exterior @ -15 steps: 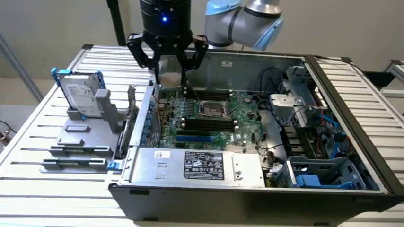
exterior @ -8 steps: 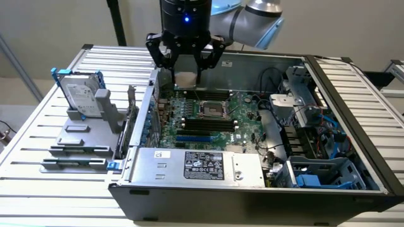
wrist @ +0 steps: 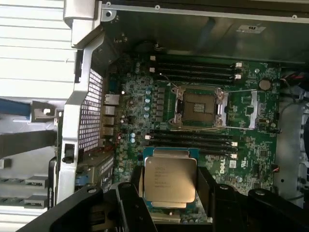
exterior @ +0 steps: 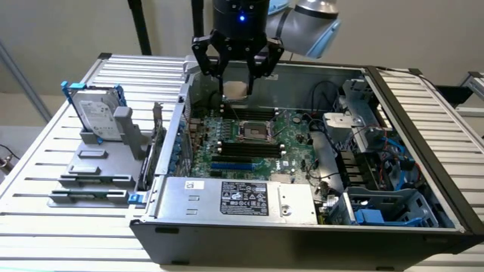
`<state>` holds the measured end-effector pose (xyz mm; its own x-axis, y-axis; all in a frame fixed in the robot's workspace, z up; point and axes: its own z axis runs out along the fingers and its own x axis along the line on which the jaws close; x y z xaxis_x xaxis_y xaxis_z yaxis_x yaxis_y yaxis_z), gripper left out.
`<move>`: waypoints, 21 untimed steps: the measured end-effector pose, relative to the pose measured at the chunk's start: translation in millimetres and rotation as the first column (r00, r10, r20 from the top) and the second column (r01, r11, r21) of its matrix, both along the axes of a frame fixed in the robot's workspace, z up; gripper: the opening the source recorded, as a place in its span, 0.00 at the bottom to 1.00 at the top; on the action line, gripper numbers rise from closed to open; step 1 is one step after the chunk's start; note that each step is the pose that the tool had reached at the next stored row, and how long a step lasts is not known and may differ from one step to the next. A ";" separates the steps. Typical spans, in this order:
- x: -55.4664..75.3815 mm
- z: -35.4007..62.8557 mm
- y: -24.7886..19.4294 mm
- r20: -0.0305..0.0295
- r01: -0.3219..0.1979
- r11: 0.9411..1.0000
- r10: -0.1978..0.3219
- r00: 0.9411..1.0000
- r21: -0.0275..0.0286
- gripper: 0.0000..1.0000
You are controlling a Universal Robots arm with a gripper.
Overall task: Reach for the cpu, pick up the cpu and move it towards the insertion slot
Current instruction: 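Pick up the cpu and move it towards the insertion slot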
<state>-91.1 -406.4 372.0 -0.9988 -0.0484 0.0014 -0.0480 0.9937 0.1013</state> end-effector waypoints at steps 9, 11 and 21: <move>23.4 0.0 20.6 0.000 0.000 1.000 0.000 1.000 -0.001 0.54; 27.9 0.0 25.5 0.000 0.000 1.000 0.000 1.000 -0.001 0.54; 41.2 0.0 49.6 0.000 0.001 1.000 -0.001 1.000 -0.016 0.54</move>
<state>-49.9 -356.8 372.0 -0.9989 -0.0474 0.0021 -0.0470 0.9952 0.0858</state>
